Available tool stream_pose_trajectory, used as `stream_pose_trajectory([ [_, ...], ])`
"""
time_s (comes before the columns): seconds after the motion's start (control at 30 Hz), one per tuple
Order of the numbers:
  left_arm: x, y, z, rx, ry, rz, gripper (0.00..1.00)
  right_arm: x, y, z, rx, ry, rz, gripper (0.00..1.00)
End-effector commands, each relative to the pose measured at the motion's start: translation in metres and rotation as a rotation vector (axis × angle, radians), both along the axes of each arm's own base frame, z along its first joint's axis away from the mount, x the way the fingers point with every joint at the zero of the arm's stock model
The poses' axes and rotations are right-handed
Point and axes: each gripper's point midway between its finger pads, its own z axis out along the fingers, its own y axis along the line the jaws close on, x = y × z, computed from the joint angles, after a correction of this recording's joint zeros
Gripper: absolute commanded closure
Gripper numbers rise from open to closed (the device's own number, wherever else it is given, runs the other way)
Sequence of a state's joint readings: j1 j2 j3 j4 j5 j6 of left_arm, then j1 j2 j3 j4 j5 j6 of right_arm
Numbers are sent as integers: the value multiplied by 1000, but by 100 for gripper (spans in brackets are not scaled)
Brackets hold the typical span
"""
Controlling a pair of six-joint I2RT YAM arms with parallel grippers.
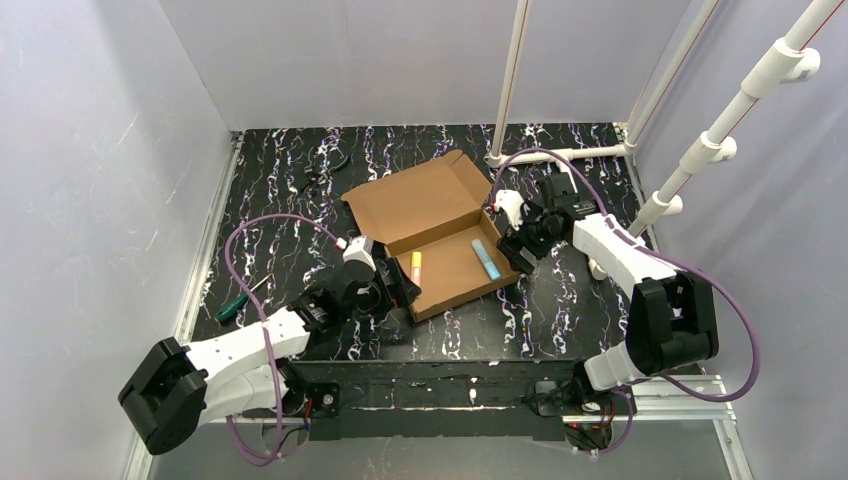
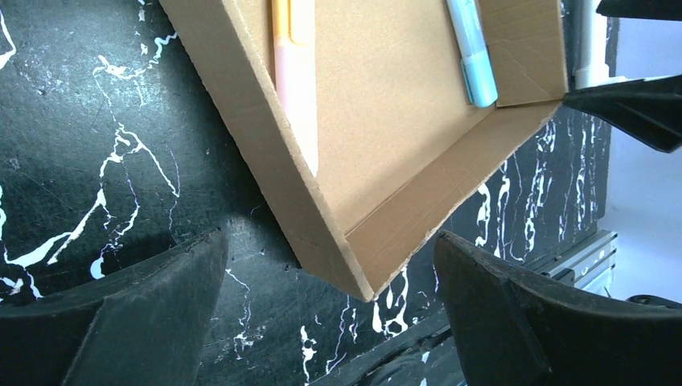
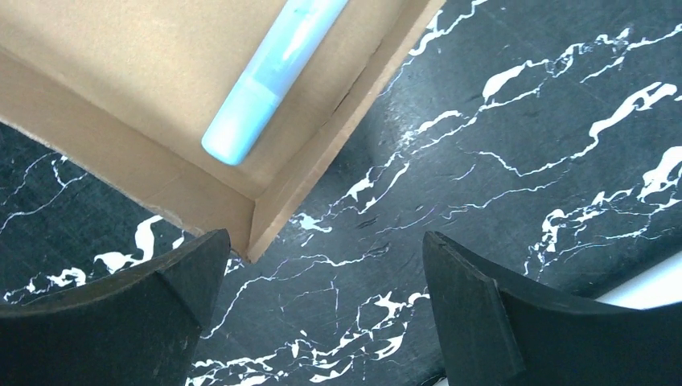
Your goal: Fold the paper box
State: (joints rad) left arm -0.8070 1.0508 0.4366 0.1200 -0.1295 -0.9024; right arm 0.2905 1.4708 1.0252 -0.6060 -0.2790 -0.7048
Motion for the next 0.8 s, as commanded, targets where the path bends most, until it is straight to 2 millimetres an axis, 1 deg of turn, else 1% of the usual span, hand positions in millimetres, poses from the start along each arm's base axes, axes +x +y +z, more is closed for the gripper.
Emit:
stream_pose_trajectory([
  [0.0,-1,3,11,-32,-36,6,2,17,7,14,46,-82,-35,2],
  [0.1,-5,8,13,-44,-57,1,2,19,6,16,53,-105,-56,2],
  [0.2,-6,10,23,-75,-86,6,2,24,7,18,68,-119,-86,2],
  [0.33,-5,12,36,-100,-119,12,2,28,18,14,103,-103,-94,2],
  [0.4,-5,18,36,-82,-116,34,2,30,26,13,124,-91,-93,2],
  [0.47,-4,25,35,-56,-117,57,2,39,34,12,127,-97,-124,2],
  [0.53,-5,29,33,-45,-117,71,2,52,36,7,118,-111,-199,3],
  [0.63,-4,31,37,-52,-129,84,2,64,39,-8,81,-119,-266,12],
  [0.67,-5,34,34,-39,-118,87,2,66,40,-12,67,-130,-276,16],
  [0.73,-6,36,32,-28,-112,89,2,67,39,-18,57,-144,-294,27],
  [0.77,-7,37,32,-24,-111,91,2,67,39,-19,58,-147,-301,34],
])
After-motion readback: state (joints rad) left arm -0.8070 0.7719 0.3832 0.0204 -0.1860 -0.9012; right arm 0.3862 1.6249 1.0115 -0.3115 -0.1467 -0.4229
